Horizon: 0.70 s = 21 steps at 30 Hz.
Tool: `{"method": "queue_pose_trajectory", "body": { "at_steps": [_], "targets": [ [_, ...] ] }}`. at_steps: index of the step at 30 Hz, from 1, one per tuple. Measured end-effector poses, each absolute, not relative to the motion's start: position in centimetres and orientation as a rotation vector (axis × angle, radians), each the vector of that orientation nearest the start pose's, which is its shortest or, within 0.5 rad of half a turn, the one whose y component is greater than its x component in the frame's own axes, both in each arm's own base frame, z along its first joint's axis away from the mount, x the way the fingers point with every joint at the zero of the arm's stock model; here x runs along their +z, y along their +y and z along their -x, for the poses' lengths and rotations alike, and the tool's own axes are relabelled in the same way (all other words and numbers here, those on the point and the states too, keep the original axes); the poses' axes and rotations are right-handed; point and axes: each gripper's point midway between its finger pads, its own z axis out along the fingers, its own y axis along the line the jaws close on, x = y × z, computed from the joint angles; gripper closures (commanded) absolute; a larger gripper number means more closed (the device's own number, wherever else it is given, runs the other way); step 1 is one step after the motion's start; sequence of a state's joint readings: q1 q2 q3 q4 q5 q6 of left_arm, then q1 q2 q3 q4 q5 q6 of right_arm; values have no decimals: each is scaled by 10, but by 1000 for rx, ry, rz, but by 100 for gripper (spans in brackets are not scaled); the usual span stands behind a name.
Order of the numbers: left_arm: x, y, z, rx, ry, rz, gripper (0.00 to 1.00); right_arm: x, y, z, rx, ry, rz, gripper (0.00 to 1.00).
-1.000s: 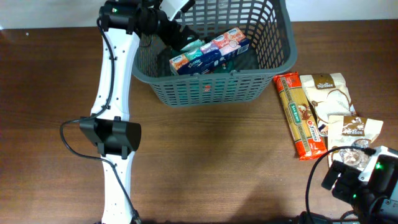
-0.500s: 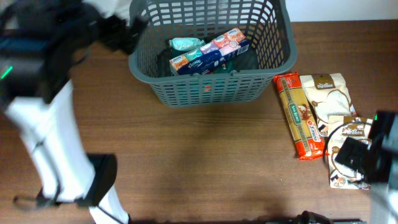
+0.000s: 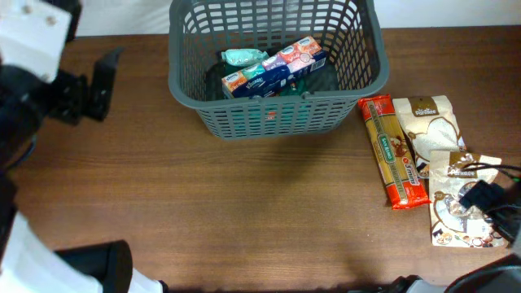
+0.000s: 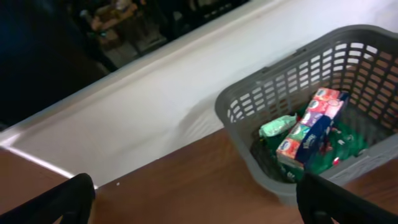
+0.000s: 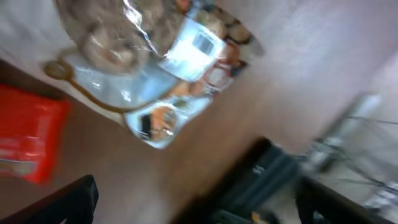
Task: Pack container
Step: 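Withdraw the left gripper and move the right gripper toward the PanTree pouch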
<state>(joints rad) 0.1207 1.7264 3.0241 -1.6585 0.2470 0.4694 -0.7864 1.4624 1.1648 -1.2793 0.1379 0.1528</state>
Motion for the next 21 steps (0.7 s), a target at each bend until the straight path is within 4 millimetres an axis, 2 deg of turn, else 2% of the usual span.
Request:
{"method": "queue_pose_trajectory", "body": {
  "at_steps": [3,7,12,18,21],
  "targets": [
    [548,-7,-278,169,1839,-489,1,111,-199,-159,-33,2756,-1468,1],
    [557,-11,-248,179,1807,-486,1,106,-205,-175,136,2716,-1346,1],
    [564,-16,-206,193,1767,-483,1,96,-192,-203,316,2766,-1053,0],
    [569,-21,-166,210,1714,-479,1,72,-162,-227,477,2894,-705,3],
    [569,-22,-158,213,1706,-478,1,64,-160,-230,455,2944,-611,3]
  ]
}}
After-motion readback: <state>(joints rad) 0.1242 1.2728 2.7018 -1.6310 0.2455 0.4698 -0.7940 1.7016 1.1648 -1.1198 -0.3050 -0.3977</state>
